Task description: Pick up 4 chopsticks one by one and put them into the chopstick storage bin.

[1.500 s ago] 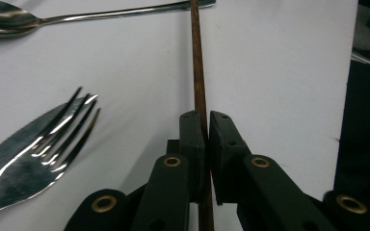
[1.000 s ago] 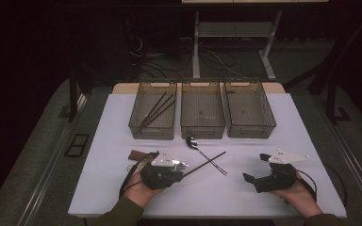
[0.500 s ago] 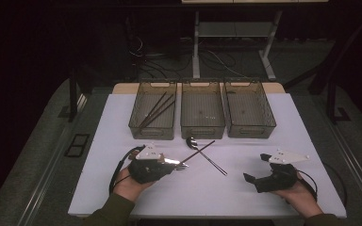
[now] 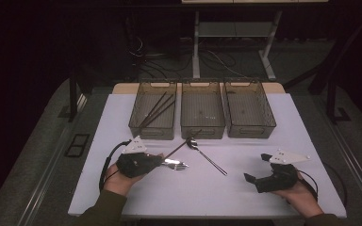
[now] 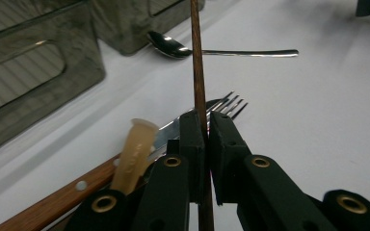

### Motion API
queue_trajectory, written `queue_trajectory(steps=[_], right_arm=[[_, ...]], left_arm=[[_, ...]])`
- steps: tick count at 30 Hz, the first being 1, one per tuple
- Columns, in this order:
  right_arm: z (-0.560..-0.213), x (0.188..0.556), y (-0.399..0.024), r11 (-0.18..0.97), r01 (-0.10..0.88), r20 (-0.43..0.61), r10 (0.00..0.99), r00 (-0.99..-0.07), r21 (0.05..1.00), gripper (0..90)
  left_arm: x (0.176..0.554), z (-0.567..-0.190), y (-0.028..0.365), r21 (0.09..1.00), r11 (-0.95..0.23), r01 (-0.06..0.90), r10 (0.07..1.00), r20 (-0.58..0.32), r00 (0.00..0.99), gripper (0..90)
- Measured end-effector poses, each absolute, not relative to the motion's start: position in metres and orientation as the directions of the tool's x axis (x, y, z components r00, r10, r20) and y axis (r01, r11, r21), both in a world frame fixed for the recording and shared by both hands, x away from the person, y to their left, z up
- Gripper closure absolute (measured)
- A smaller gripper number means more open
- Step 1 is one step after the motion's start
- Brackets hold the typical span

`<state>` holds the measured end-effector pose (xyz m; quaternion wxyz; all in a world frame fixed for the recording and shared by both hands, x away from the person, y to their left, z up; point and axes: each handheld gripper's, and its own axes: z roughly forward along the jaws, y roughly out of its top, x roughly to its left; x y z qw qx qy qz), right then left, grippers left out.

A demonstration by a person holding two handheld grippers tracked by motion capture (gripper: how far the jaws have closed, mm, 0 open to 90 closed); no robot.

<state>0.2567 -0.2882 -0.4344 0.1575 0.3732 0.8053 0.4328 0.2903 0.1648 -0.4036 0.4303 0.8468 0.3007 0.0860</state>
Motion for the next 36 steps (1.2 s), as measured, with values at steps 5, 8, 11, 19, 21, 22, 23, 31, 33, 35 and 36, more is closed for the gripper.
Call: queue_trajectory(steps=[5, 8, 11, 19, 21, 22, 23, 31, 33, 35, 36], right_arm=[[-0.434, 0.257, -0.288, 0.347, 0.464, 0.069, 0.737, -0.672, 0.815, 1.0], [-0.435, 0.257, -0.288, 0.348, 0.465, 0.069, 0.737, -0.672, 0.814, 0.9], [-0.435, 0.257, -0.288, 0.348, 0.465, 0.068, 0.737, -0.672, 0.814, 0.9], [-0.435, 0.257, -0.288, 0.348, 0.466, 0.069, 0.738, -0.671, 0.814, 0.9], [-0.435, 0.258, -0.289, 0.347, 0.468, 0.070, 0.739, -0.670, 0.813, 0.9], [-0.435, 0.258, -0.289, 0.347, 0.468, 0.070, 0.740, -0.669, 0.813, 0.9], [-0.435, 0.258, -0.289, 0.346, 0.470, 0.072, 0.740, -0.669, 0.812, 0.9], [-0.435, 0.259, -0.290, 0.342, 0.469, 0.072, 0.742, -0.666, 0.814, 0.9], [-0.435, 0.259, -0.290, 0.340, 0.470, 0.074, 0.743, -0.665, 0.815, 1.0], [-0.435, 0.259, -0.290, 0.337, 0.471, 0.076, 0.744, -0.664, 0.815, 1.0], [-0.435, 0.259, -0.290, 0.337, 0.471, 0.076, 0.744, -0.663, 0.815, 0.9]], left_arm=[[0.294, -0.401, 0.177, 0.788, -0.423, 0.448, 0.612, -0.116, 0.782, 84.2], [0.298, -0.401, 0.183, 0.793, -0.406, 0.455, 0.627, -0.121, 0.770, 84.2], [0.301, -0.400, 0.188, 0.796, -0.396, 0.459, 0.638, -0.121, 0.760, 84.2], [0.315, -0.392, 0.197, 0.808, -0.373, 0.456, 0.661, -0.113, 0.742, 84.2], [0.320, -0.388, 0.197, 0.816, -0.361, 0.451, 0.663, -0.115, 0.739, 84.2], [0.323, -0.386, 0.198, 0.818, -0.361, 0.447, 0.663, -0.112, 0.740, 84.2], [0.326, -0.384, 0.198, 0.821, -0.359, 0.444, 0.663, -0.111, 0.740, 84.2], [0.358, -0.374, 0.197, 0.831, -0.343, 0.438, 0.676, -0.106, 0.729, 84.2], [0.366, -0.372, 0.195, 0.831, -0.341, 0.439, 0.680, -0.104, 0.726, 84.2], [0.374, -0.370, 0.193, 0.831, -0.338, 0.441, 0.684, -0.105, 0.722, 84.2], [0.378, -0.368, 0.192, 0.832, -0.337, 0.441, 0.685, -0.104, 0.721, 84.2]])
